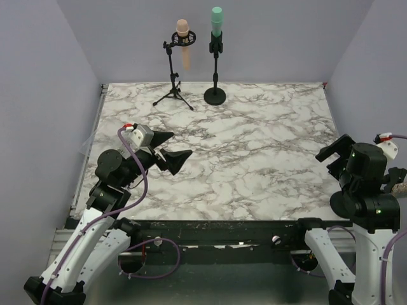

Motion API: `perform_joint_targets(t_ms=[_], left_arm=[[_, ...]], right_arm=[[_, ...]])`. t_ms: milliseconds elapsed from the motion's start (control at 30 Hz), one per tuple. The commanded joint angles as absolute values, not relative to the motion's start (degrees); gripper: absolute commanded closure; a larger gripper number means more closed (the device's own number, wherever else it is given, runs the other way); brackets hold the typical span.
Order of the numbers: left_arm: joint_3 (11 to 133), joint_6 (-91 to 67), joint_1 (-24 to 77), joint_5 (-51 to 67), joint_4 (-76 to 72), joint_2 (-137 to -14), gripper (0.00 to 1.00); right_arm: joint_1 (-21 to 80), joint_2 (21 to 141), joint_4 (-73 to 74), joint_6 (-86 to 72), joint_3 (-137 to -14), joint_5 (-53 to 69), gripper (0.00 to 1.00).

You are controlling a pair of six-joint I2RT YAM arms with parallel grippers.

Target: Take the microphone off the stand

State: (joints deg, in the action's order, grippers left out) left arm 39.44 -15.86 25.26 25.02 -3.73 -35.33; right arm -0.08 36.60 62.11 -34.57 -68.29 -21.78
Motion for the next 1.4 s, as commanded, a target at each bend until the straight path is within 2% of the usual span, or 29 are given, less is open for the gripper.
perform_joint_targets(t_ms=[0, 233, 400, 800, 900, 1067, 1267, 1367], left_arm=[[41.1, -15.1, 25.5, 25.0, -2.7, -36.1, 0.01], [41.2, -15.0, 25.5, 25.0, -2.4, -36.9, 0.01], [41.3, -15.3, 25.5, 25.6, -2.4, -37.4, 0.01], [41.2, -15.0, 25.5, 25.0, -2.2, -37.3, 0.01], [41.2, -15.0, 25.5, 25.0, -2.3, -37.1, 0.01], [40.9, -15.3, 25.6, 25.1, -2.7, -37.3, 0.01], [40.6, -15.9, 25.6, 25.7, -3.2, -38.4, 0.01], [40.6, -16.2, 25.6, 26.2, -3.4, -39.1, 0.01]], right_arm=[[-0.1, 37.8, 65.0, -32.5, -70.5, -25.0, 0.0], [-0.1, 34.8, 66.2, -29.4, -70.3, -18.1, 0.0], [-0.1, 36.2, 70.9, -34.6, -71.1, -31.1, 0.0], [-0.1, 48.8, 72.2, -54.2, -68.1, -47.8, 0.0], [-0.1, 51.4, 73.1, -62.0, -64.5, -53.2, 0.0], [-0.1, 53.4, 67.7, -68.3, -57.2, -55.7, 0.01], [-0.1, 56.6, 64.2, -76.3, -49.9, -64.4, 0.08], [-0.1, 59.7, 64.9, -81.7, -47.6, -68.8, 0.08]])
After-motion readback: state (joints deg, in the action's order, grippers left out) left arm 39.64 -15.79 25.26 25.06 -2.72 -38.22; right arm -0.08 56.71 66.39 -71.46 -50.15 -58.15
